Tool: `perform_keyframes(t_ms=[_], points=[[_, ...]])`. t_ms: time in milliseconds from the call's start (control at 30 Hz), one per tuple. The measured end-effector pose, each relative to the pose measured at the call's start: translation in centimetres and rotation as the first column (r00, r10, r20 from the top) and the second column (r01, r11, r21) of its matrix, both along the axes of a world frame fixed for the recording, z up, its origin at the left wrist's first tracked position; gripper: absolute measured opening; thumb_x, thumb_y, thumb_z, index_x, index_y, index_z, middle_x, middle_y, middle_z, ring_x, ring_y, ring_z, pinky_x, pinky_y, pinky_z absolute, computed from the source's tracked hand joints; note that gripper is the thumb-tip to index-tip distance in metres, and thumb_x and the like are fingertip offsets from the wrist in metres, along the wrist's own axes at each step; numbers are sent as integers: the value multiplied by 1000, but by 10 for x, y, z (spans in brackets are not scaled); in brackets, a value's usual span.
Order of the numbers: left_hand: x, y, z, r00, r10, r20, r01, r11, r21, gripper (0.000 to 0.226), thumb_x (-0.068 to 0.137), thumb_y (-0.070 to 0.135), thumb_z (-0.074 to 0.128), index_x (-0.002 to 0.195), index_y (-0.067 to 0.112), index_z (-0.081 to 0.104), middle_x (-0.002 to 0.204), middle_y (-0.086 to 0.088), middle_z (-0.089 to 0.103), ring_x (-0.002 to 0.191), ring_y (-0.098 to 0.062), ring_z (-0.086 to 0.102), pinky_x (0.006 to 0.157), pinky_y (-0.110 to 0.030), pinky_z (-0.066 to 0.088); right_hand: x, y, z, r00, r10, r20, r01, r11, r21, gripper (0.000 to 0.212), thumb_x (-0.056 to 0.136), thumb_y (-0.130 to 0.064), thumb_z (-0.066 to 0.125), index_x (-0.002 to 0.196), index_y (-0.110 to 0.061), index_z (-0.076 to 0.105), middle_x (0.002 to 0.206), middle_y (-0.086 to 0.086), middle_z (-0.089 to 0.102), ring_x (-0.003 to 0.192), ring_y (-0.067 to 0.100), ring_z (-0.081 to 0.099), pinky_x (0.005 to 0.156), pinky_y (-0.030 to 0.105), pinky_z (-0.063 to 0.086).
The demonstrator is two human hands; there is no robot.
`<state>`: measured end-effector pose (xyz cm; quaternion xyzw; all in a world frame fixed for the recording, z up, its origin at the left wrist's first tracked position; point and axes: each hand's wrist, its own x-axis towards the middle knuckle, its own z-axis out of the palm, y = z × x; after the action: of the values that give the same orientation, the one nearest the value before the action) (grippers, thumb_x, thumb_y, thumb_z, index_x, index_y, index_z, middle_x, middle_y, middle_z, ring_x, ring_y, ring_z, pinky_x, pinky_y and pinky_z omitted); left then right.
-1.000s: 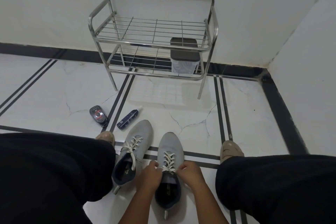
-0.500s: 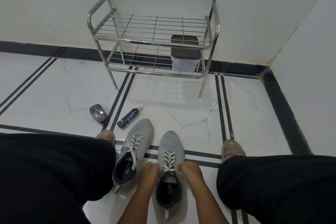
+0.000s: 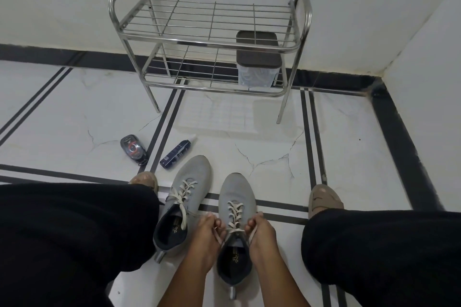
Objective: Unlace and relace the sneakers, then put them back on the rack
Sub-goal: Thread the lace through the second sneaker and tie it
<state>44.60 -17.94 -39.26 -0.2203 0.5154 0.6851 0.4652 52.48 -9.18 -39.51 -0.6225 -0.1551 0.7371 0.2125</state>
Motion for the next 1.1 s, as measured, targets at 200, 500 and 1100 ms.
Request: perform_keyframes(t_ms=[200,500,1100], points=[[1,0,-2,950,-282,-135,286,958,8,19,99,8,46,110,0,60,71,-2,59,62,-9,54,61,-20,53,-2,-2,-4,964,263,-30,-258,960,110,15,94,-12,57,97,-3,68,81,15,66,68,23,56,65,33,51],[0,4,2,913,-355,-201,355,934,-35,25,98,7,46,117,6,63,74,-2,63,65,-10,56,57,-16,50,0,-2,-7,924,367,-106,-351,925,144,33,94,3,49,120,-9,66,105,16,72,90,27,64,81,36,56],[-2,7,-3,895,-377,-239,369,926,-82,18,97,13,51,103,0,62,74,-5,67,67,-13,61,62,-22,51,1,-3,-11,942,334,-42,-323,931,168,20,92,-6,60,111,-1,61,91,19,71,77,26,65,82,42,54]])
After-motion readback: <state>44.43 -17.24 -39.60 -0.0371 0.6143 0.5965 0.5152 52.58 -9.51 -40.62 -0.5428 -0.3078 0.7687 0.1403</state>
